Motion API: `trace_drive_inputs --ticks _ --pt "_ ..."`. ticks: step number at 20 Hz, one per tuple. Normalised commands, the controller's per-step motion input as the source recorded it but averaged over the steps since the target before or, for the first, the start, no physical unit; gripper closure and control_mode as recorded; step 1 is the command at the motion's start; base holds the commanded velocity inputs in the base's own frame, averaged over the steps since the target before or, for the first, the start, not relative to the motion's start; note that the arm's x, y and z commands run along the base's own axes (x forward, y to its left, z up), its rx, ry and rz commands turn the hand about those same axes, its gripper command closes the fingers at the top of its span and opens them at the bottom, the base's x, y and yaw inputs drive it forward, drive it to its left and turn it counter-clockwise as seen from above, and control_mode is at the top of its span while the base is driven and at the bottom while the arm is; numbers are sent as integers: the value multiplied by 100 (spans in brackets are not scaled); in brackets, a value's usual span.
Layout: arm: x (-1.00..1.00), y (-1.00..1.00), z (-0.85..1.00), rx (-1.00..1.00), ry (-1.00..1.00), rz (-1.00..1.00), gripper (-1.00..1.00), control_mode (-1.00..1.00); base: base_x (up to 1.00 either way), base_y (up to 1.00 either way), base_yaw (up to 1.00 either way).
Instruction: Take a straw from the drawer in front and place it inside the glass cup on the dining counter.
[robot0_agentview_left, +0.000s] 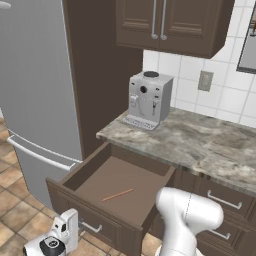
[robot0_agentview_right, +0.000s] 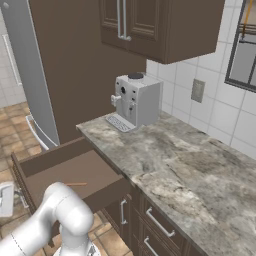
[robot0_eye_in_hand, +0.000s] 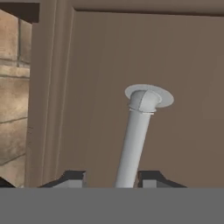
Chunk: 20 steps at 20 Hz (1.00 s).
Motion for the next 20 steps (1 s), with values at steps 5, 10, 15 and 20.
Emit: trace_drive_inputs --ticks 5,10,15,20 --pt "-22 -1 17 18 14 0 -100 -100 0 0 0" --pt "-44 -1 57 34 16 0 -100 -100 0 0 0" --pt "-46 -20 98 34 0 0 -100 -100 0 0 0" --pt "-51 -40 100 33 0 0 -100 -100 0 0 0"
